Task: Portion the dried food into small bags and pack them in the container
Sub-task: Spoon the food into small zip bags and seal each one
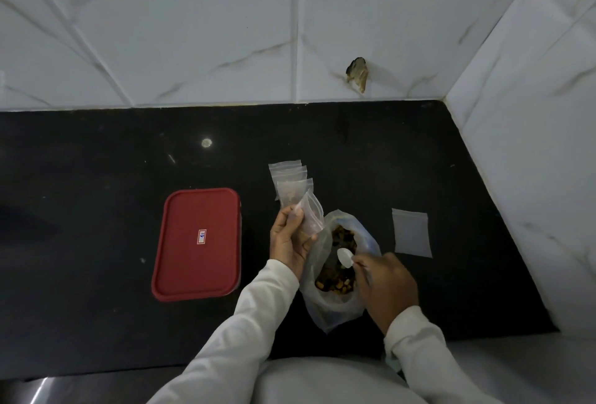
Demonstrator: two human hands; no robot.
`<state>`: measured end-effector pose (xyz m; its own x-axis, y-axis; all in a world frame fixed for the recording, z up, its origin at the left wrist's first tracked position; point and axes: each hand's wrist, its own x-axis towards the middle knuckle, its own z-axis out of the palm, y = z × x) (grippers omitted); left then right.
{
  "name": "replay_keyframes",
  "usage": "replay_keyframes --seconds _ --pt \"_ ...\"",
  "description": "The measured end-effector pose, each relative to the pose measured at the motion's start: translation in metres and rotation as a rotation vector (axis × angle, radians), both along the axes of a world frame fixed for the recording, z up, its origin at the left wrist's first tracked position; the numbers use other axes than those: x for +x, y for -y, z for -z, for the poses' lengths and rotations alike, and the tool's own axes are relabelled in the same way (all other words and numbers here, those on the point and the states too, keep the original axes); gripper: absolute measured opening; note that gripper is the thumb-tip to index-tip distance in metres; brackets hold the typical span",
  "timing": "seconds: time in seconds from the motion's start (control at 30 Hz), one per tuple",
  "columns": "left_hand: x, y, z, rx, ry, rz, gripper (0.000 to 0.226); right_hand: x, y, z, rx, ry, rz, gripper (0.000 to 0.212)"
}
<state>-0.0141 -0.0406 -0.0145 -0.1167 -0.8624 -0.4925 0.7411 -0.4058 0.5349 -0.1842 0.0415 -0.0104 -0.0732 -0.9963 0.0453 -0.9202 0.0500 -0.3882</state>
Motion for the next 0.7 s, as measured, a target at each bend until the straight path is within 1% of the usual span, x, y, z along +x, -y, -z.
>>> replay_keyframes --seconds 0.1,0.23,0.3,0.43,0.5,0.53,0.6,0.7 --pt "-0.005 -0.006 0.002 0.049 -0.021 -0.019 0.013 -0.005 0.007 -0.001 0.031 -0.045 -0.042 0.008" --pt "-0.014 -0.013 0.001 0.142 -0.026 -0.042 0.017 -0.018 0.027 0.001 0.299 -0.055 -0.002 0.028" --pt "-0.02 -0.015 0.0 0.186 -0.031 -0.059 0.012 -0.022 0.035 -0.002 0.419 -0.098 -0.068 0.038" --pt "-0.032 -0.01 -0.005 0.214 -0.045 -0.074 0.006 -0.024 0.046 -0.017 0.29 -0.139 -0.147 0.026" --pt "-0.036 -0.006 -0.007 0.233 -0.025 -0.101 0.01 -0.026 0.05 -0.019 0.329 -0.153 -0.14 0.026" --pt "-0.038 -0.004 -0.008 0.239 -0.014 -0.116 0.014 -0.027 0.05 -0.019 0.328 -0.13 -0.116 0.026" --pt "-0.04 0.001 -0.009 0.223 0.021 -0.136 0.02 -0.027 0.05 -0.021 0.254 -0.046 -0.057 0.031" --pt "-0.042 0.004 -0.011 0.172 0.129 -0.152 0.017 -0.013 0.05 -0.038 0.085 0.241 0.012 0.037"
